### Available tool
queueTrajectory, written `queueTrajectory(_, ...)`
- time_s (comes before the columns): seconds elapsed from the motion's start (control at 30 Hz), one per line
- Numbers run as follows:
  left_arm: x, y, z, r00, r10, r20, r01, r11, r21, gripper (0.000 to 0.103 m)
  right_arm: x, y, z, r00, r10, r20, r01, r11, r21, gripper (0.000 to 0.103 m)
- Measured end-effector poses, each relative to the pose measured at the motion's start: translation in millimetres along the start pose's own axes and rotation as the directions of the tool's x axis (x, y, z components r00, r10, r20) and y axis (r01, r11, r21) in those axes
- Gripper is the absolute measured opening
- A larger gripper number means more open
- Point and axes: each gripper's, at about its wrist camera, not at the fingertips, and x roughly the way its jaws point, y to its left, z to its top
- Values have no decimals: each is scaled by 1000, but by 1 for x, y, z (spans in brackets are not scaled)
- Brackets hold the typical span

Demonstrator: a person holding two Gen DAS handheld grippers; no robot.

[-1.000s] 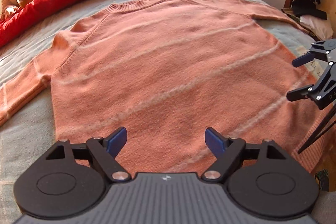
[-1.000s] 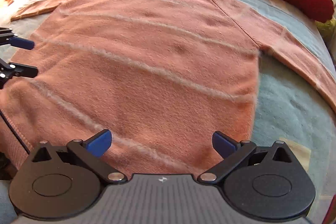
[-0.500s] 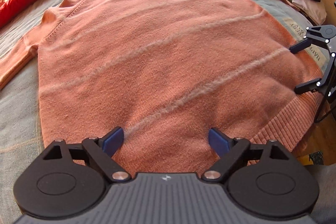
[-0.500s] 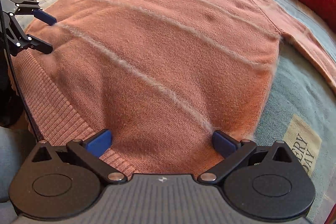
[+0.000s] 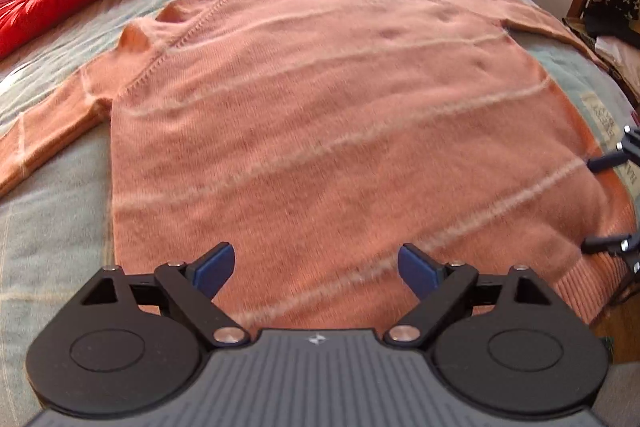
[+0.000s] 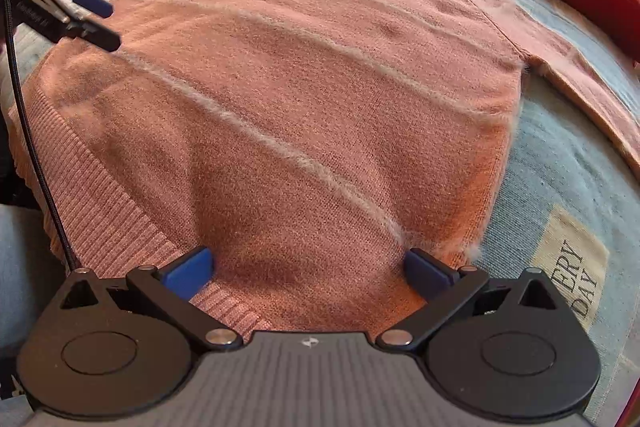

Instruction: Fold clothes

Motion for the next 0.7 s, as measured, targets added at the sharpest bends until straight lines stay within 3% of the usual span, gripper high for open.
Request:
queueTrajectory(0.17,18,20,19,998,-37,49,43,992,-121,89,1,1,8,999,-12,-43,13,1000,4,103)
queueTrajectory(0.33,5,57,45,992,-63,113,79,987,-141,89,-7,-5,36,996,-73,-56,78,991,110,103)
queueTrajectory(0.53,-5,110,96,974,-82,210,116,981,-154,89,5,-13,102,991,-129,20,121,963,241,103)
queueTrajectory(0.6,3,132,128,962,-109,251,151,976,-155,89,17,-8,128,990,-130,55,111,957,267,103)
queueTrajectory(0.7,32,151,173,952,-209,225,249,954,-166,89,35,7,168,983,-154,102,119,950,289,103)
